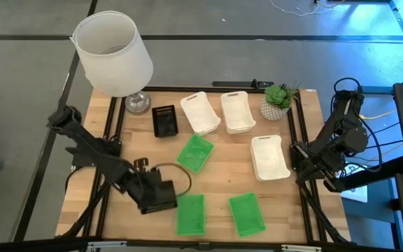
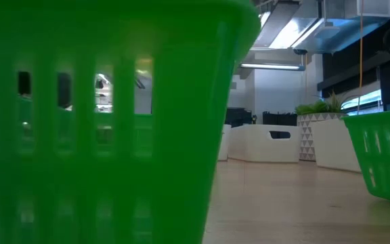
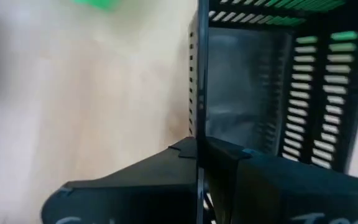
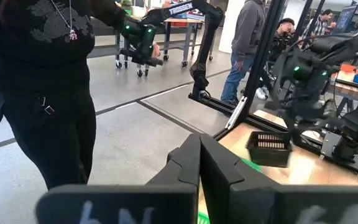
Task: Stack baskets by color
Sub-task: Stack the bottom black bin on the other black bins
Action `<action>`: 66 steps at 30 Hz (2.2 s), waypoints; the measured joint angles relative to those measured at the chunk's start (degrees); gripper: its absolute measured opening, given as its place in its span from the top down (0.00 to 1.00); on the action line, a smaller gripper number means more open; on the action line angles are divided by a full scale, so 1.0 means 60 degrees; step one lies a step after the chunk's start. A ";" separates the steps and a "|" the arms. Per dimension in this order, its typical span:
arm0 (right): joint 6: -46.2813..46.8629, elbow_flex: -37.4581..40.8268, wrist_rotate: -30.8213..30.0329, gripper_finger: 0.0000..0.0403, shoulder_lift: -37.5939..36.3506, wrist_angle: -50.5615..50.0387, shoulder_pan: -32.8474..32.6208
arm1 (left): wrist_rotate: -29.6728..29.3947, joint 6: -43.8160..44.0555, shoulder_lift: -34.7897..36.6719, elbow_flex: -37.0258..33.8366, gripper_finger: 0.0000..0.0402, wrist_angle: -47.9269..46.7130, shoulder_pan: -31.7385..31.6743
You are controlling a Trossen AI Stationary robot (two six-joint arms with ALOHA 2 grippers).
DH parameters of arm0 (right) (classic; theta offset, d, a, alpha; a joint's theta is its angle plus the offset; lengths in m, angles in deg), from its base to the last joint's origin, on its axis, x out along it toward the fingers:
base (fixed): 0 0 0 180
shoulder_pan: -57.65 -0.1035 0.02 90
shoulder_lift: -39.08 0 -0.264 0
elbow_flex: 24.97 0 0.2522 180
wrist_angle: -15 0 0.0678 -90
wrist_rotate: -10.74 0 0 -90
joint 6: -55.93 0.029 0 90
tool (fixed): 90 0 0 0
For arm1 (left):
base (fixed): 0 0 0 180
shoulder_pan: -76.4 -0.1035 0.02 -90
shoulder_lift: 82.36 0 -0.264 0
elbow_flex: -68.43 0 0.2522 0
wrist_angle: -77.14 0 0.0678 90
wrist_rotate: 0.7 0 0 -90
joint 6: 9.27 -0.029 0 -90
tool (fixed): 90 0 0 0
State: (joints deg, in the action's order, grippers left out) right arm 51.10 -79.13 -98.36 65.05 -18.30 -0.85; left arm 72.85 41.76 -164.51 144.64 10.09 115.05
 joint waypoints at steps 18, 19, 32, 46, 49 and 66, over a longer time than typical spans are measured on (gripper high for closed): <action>-0.0695 0.0000 -0.3915 0.98 0.0004 -0.0019 0.0000 | -0.3058 0.4335 0.1917 0.0011 1.00 -0.1699 -0.2831; -0.0756 0.0000 -0.4012 0.98 0.0004 -0.0019 0.0000 | -0.3170 0.4713 0.1915 0.0011 1.00 -0.1802 -0.3071; -0.0786 0.0000 -0.4392 0.98 0.0004 -0.0029 -0.0004 | -0.4351 0.5196 0.1843 0.0015 1.00 -0.1775 -0.6058; -0.0793 0.0000 -0.4395 0.98 0.0000 -0.0023 -0.0004 | -0.3804 0.4893 0.0586 0.0020 1.00 -0.1445 -0.6923; -0.0810 0.0000 -0.4399 0.98 -0.0002 -0.0021 -0.0004 | -0.3575 0.4897 0.0561 0.0018 1.00 -0.1485 -0.7087; -0.0815 0.0000 -0.4403 0.98 0.0000 -0.0019 -0.0004 | -0.2290 0.4657 0.0562 0.0018 0.94 -0.1214 -0.7598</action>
State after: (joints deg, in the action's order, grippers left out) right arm 46.21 -79.13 -124.78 65.05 -18.42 -0.88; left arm 59.11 69.70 -161.14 144.75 2.81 69.46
